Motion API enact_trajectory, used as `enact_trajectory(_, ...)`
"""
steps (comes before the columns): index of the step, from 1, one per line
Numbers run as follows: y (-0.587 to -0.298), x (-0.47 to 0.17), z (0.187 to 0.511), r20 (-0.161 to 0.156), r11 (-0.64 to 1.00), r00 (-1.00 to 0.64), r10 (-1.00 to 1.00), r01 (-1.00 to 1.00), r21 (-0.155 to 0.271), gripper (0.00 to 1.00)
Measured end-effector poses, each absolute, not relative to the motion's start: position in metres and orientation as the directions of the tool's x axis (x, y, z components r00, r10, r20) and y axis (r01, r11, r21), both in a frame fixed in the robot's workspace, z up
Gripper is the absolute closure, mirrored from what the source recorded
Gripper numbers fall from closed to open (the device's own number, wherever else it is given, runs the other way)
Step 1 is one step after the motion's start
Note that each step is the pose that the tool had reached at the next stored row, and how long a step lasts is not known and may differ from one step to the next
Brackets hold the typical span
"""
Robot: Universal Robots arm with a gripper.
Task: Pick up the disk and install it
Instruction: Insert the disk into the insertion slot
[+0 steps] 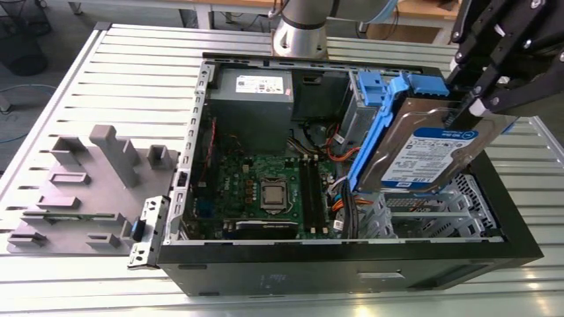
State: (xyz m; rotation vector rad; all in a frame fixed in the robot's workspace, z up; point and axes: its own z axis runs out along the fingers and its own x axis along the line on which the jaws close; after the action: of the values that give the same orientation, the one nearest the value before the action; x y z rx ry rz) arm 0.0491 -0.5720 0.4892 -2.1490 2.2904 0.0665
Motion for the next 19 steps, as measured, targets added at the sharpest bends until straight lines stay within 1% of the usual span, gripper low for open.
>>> enact_trajectory(8,-0.572,0.081,0.489,-0.029,0.063,-0.064,-0.998,-0.997,0.037,0.65)
enact_trajectory(19,-0.573,0.1,0.484,-0.029,0.063,-0.064,-0.998,-0.997,0.038,0.65)
